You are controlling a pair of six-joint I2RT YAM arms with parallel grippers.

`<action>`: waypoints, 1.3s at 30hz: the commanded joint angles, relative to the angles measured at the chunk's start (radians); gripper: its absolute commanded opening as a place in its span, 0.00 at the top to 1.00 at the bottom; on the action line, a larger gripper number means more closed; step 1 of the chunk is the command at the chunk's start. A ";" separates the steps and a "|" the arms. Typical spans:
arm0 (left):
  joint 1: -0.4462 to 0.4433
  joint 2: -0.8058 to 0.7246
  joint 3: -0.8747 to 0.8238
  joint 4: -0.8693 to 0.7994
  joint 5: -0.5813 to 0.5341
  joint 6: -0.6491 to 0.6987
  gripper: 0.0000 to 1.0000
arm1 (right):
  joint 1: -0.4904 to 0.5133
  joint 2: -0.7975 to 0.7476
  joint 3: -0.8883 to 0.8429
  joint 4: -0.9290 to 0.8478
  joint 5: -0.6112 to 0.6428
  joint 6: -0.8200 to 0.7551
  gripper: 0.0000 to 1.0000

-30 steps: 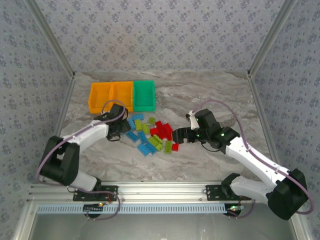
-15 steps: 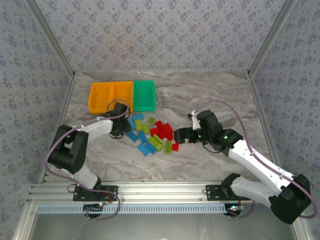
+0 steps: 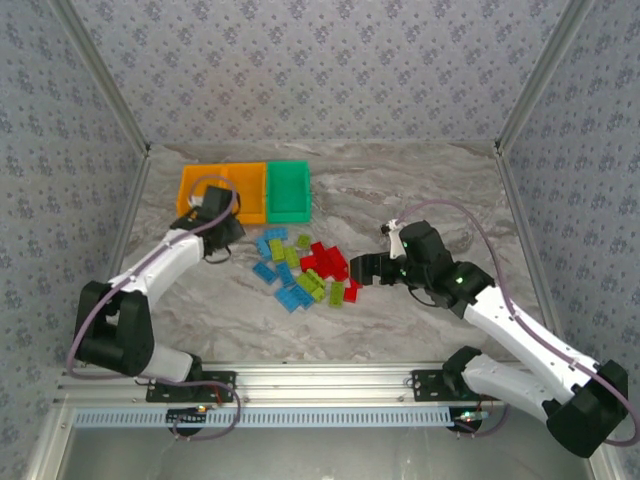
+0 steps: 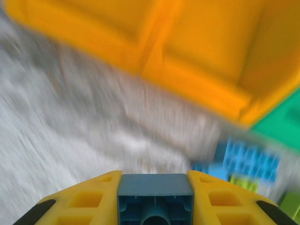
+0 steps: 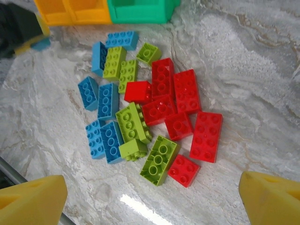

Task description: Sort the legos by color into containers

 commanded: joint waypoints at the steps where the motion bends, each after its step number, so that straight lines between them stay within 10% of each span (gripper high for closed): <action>1: 0.093 0.023 0.101 0.057 -0.127 0.056 0.73 | 0.006 -0.017 0.005 0.005 0.030 -0.001 0.03; 12: 0.279 0.551 0.593 -0.054 0.089 0.059 0.72 | 0.006 -0.074 0.000 -0.050 0.045 0.018 0.03; 20: 0.283 0.630 0.663 -0.093 0.104 0.068 0.51 | 0.006 -0.125 -0.016 -0.057 0.054 0.042 0.03; 30: 0.236 0.321 0.476 -0.045 0.146 0.051 0.52 | 0.006 -0.014 0.010 -0.030 0.142 0.012 0.03; 39: -0.173 -0.160 0.281 -0.161 0.032 0.340 0.48 | 0.001 0.351 0.111 -0.018 0.157 -0.049 0.13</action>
